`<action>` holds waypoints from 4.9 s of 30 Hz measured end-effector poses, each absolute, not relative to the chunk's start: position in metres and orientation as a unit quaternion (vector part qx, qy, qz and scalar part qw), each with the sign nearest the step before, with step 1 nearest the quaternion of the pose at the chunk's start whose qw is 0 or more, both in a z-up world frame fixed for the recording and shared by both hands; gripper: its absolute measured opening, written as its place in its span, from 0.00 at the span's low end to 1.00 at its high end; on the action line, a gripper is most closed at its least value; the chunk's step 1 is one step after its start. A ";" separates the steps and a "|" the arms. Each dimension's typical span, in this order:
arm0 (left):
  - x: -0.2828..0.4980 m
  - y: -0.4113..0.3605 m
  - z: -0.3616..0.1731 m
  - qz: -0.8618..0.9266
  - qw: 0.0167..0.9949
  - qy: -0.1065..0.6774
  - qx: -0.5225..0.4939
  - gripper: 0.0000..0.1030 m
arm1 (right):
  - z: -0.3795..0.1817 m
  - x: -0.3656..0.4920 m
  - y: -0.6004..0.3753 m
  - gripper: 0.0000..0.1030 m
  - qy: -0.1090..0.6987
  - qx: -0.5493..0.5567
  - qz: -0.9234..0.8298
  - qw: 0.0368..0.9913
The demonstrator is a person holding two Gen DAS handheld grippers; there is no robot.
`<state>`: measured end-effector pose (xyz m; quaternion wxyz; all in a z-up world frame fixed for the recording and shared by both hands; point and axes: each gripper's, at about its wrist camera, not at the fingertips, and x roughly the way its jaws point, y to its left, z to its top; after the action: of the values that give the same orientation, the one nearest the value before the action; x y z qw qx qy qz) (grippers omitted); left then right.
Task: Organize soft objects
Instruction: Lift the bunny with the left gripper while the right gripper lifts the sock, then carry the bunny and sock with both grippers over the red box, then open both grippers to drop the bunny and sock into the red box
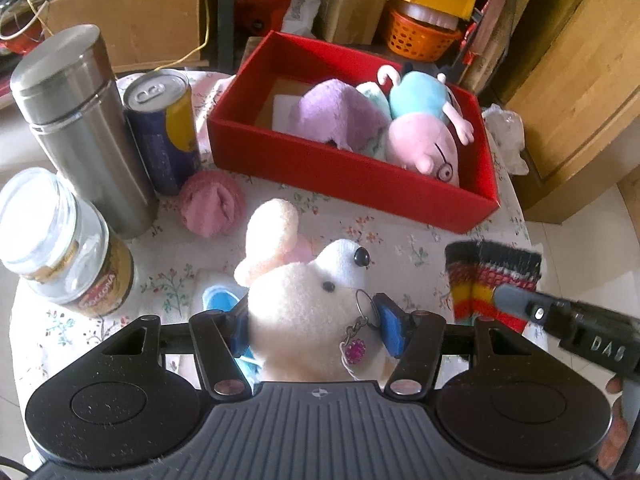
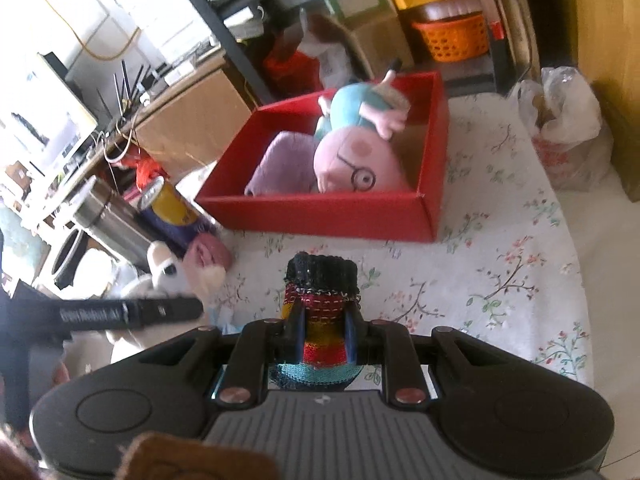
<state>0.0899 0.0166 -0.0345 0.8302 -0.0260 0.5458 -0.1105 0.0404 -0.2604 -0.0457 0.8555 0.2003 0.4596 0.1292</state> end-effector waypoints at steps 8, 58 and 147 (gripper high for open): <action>0.080 0.010 -0.022 -0.116 0.841 0.528 -0.014 0.59 | -0.027 0.036 -0.267 0.00 0.433 0.197 0.125 0.871; 0.115 -0.030 -0.044 -0.063 0.847 0.521 -0.081 0.64 | 0.004 0.042 -0.292 0.00 0.372 0.201 0.104 0.900; 0.231 -0.022 0.008 -0.059 0.899 0.431 -0.053 0.78 | -0.009 0.167 -0.251 0.11 0.368 0.141 0.086 0.915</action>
<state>0.2311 -0.0218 0.0082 0.8991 -0.0530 0.4305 -0.0588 0.1669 -0.2511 -0.0087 0.9152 0.1414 0.3675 0.0855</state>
